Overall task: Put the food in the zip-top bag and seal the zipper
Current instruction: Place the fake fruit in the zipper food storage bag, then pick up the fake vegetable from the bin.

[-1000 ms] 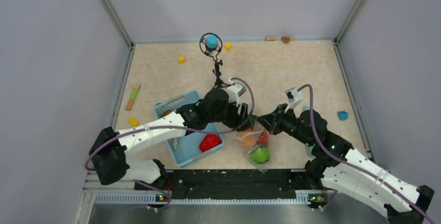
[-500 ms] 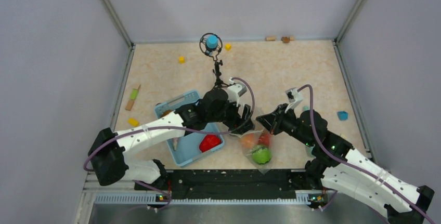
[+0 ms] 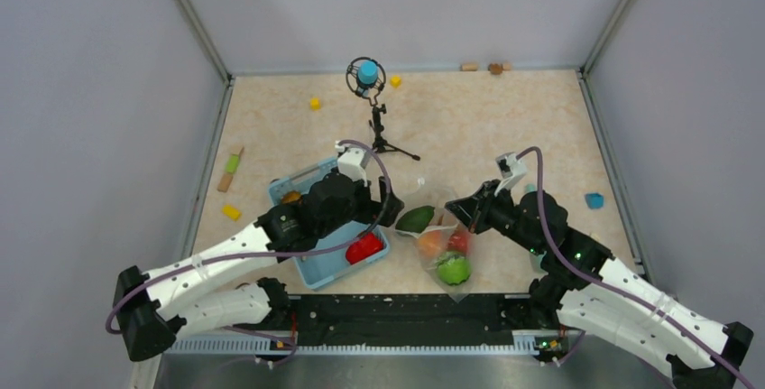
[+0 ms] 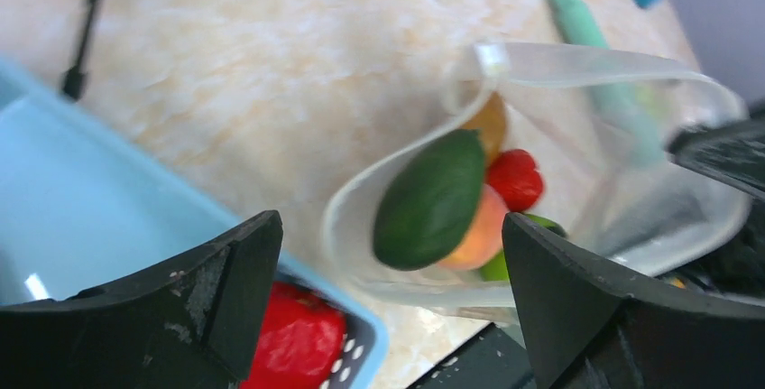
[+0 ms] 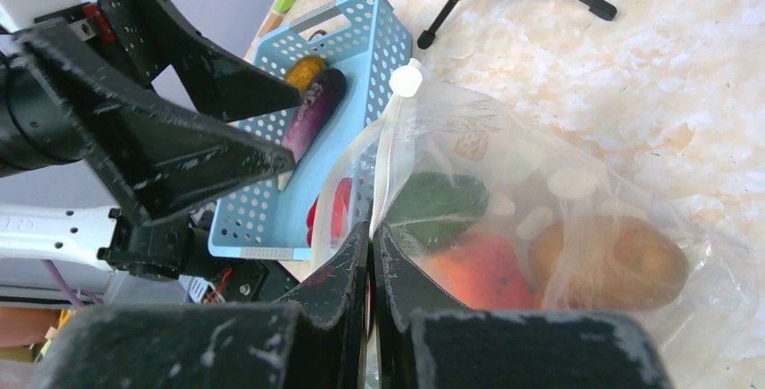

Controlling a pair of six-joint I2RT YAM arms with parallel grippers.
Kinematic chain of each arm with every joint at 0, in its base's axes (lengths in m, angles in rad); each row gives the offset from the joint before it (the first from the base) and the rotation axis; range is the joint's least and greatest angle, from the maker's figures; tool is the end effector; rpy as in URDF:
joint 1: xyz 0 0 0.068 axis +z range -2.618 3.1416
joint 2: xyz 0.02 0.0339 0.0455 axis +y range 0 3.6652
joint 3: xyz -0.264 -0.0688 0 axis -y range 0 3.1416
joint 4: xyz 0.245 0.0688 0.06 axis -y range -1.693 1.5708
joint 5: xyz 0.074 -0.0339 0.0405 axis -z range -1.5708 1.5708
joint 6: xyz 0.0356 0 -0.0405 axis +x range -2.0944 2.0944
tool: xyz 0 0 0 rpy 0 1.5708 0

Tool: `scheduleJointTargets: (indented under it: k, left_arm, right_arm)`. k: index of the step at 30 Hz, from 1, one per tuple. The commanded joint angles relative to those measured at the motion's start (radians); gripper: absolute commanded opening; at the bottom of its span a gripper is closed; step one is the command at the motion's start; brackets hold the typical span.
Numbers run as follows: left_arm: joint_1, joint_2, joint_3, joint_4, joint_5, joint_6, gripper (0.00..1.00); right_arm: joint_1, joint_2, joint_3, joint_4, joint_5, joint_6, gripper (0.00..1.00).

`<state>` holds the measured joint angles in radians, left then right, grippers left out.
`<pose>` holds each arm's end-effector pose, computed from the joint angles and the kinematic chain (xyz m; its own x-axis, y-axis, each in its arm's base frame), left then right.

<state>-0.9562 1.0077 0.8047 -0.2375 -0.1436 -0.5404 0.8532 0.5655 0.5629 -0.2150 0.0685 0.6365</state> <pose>0.1368 -0.1849 0.2995 -0.5884 -0.0493 -0.8070 0.5029 0.7593 -0.4130 0.0999 0.1108 0.2907 -0.5348 0.2891 -0.7940 -0.4847 0.6647 0.5685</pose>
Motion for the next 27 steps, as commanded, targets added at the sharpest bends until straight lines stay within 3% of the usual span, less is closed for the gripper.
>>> scheduleJointTargets:
  k: [1,7,10,18,27]
  left_arm:
    - [-0.001,-0.061,-0.036,-0.122,-0.276,-0.13,0.97]
    - [-0.001,-0.118,-0.075,-0.302,-0.326,-0.287,0.96]
    - [-0.001,-0.179,-0.106,-0.364,-0.267,-0.279,0.95]
    - [-0.001,-0.275,-0.233,-0.383,-0.173,-0.313,0.96]
    - [-0.001,-0.174,-0.242,-0.322,-0.09,-0.239,0.97]
  right_arm:
    - [-0.007,-0.009,0.023,0.011,0.026,-0.007,0.02]
    - [-0.008,-0.005,0.022,0.006,0.03,-0.012,0.02]
    - [-0.008,-0.001,0.024,0.003,0.032,-0.017,0.02]
    - [-0.007,0.018,0.029,0.004,0.017,-0.015,0.02]
    - [-0.008,0.025,0.031,0.01,0.004,-0.008,0.02]
